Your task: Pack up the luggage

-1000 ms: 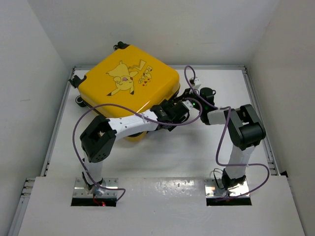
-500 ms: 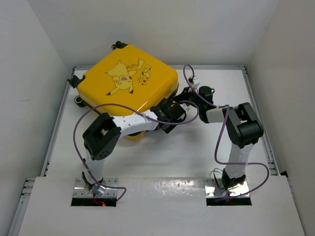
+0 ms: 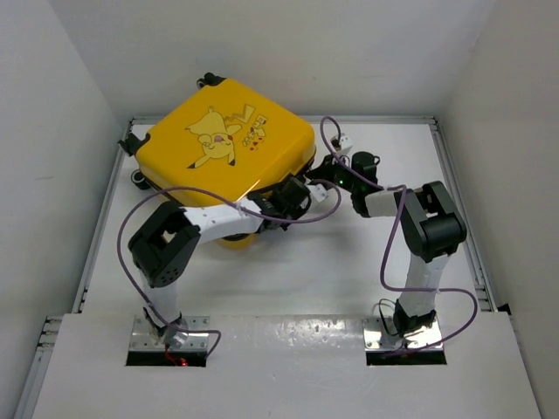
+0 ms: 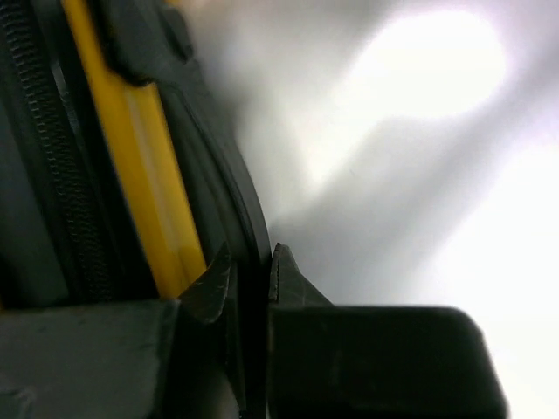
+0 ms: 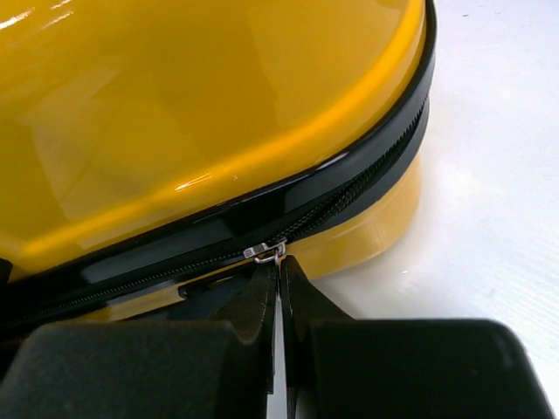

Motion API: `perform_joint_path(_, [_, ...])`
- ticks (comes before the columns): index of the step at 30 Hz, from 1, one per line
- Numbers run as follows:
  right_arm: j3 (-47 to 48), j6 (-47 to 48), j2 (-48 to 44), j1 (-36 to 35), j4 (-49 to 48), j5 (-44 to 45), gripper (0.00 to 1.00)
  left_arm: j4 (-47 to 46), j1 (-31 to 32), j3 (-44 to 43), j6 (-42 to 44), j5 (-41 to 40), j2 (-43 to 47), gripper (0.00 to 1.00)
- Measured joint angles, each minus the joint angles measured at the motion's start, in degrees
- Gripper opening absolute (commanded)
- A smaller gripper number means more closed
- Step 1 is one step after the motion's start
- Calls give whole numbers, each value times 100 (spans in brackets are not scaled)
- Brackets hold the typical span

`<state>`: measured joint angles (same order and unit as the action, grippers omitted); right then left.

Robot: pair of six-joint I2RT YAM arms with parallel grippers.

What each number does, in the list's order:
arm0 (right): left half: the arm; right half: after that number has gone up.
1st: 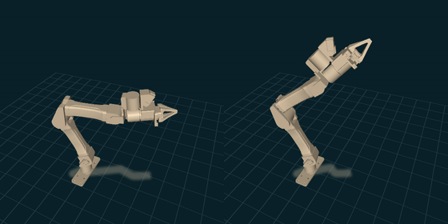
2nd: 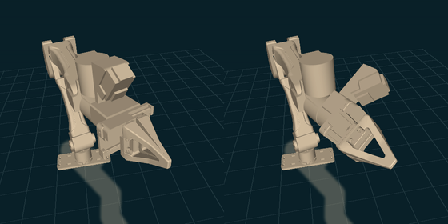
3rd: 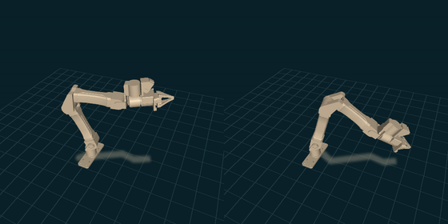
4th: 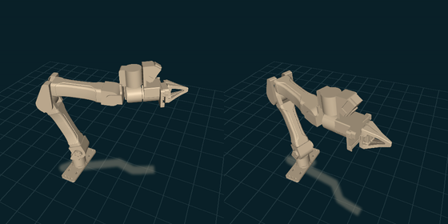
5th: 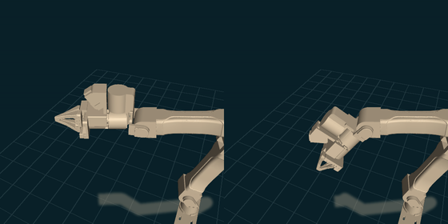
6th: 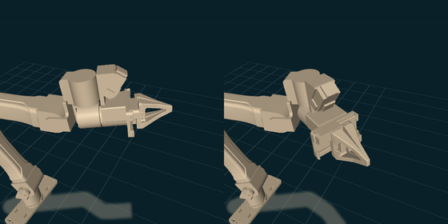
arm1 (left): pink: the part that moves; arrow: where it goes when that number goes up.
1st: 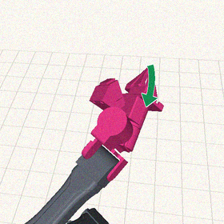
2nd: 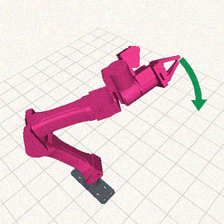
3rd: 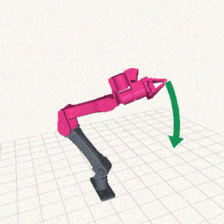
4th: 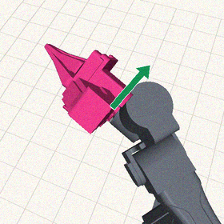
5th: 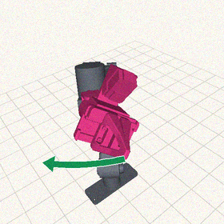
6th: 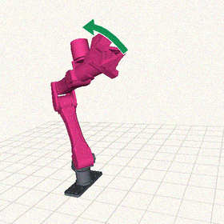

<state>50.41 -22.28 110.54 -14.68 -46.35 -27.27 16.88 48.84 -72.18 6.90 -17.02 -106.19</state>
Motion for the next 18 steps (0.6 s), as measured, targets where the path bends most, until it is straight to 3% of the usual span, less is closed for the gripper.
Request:
perform_joint_path(4, [-31,199,-79,-15,168,-319,0,-551,-238,1261,881,861,1003,0])
perform_joint_path(8, [-144,474,-310,-7,367,-439,0,-37,-555,2212,1897,1427,2057,0])
perform_joint_path(18, [-306,1102,-577,-46,782,-627,0,756,-1161,2494,3842,2557,2586,0])
